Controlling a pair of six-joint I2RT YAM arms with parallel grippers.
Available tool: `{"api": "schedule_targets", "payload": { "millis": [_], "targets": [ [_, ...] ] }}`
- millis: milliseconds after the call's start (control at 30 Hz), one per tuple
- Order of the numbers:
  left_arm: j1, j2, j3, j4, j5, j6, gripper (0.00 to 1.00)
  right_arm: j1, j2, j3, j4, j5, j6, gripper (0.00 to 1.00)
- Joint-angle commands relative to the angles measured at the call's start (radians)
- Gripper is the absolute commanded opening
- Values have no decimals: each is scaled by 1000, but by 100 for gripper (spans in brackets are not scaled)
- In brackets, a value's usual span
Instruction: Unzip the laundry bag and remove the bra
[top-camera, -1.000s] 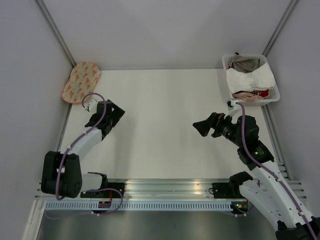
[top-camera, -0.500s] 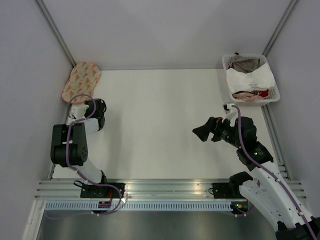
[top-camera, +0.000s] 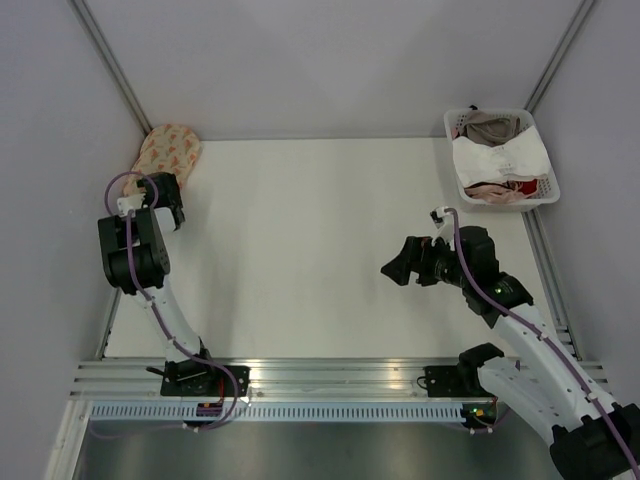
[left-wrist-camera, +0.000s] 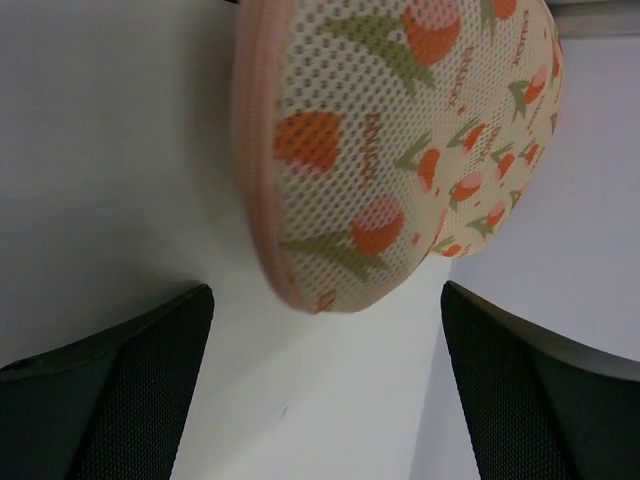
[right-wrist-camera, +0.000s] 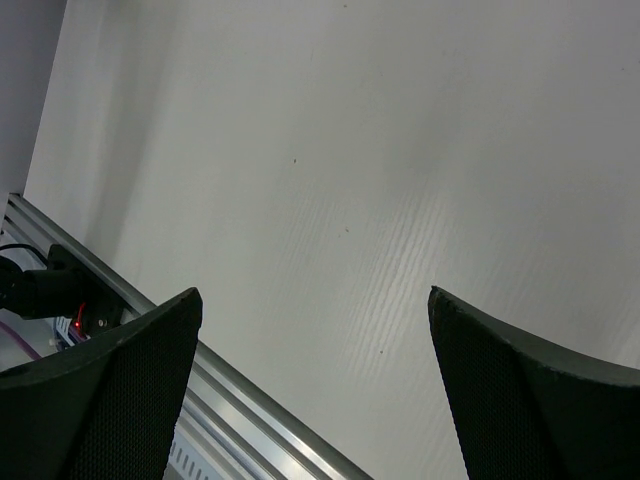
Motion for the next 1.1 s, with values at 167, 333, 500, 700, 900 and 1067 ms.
{"api": "schedule_targets", "payload": {
  "millis": [167, 333, 500, 700, 900, 1067],
  "targets": [
    [17, 273, 271, -128, 143, -37, 95, 4, 26, 77, -19, -13, -10, 98],
    [33, 334, 303, -2, 368, 42, 35, 9, -12, 64, -22, 5, -7, 98],
    [36, 284, 305, -7, 580, 174, 2, 7, -31, 61, -1, 19, -14, 98],
    [28, 108, 153, 1, 857, 314, 2, 7, -25, 64, 41, 192, 4, 98],
    [-30, -41, 9, -91, 1181, 542, 2, 7, 92, 29, 204, 251, 67, 98],
    [-125, -94, -66, -218, 1362, 660, 2, -2, 222, -97, 555, 72, 214, 98]
  ]
}}
